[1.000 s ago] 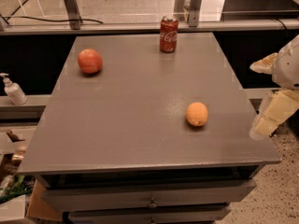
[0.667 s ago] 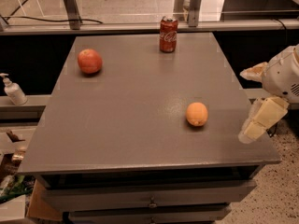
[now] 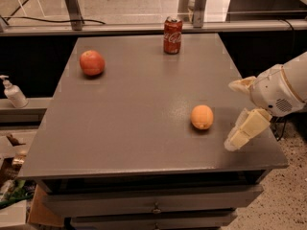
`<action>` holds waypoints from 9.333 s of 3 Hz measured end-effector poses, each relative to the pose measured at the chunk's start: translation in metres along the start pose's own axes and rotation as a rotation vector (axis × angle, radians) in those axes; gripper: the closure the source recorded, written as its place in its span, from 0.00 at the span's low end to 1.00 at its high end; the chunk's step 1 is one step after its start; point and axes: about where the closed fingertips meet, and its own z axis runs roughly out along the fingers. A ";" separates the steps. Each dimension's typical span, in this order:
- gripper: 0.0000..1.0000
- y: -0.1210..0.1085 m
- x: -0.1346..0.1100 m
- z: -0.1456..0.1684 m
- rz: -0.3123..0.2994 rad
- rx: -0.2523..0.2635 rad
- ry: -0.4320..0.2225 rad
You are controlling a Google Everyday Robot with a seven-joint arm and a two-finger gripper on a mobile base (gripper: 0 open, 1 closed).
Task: Move orange near coke can
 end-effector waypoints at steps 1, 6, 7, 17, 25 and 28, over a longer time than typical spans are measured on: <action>0.00 0.000 -0.002 0.003 -0.004 0.004 -0.013; 0.20 -0.002 -0.022 0.056 0.002 0.017 -0.172; 0.43 -0.004 -0.018 0.056 0.015 0.025 -0.177; 1.00 -0.260 -0.091 0.080 0.078 0.439 -0.295; 0.00 -0.287 -0.101 0.123 0.149 0.375 -0.311; 0.00 -0.278 -0.050 0.054 0.225 0.327 -0.444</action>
Offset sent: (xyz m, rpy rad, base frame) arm 0.0174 0.0100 -0.0237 0.0630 -0.0818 -0.0209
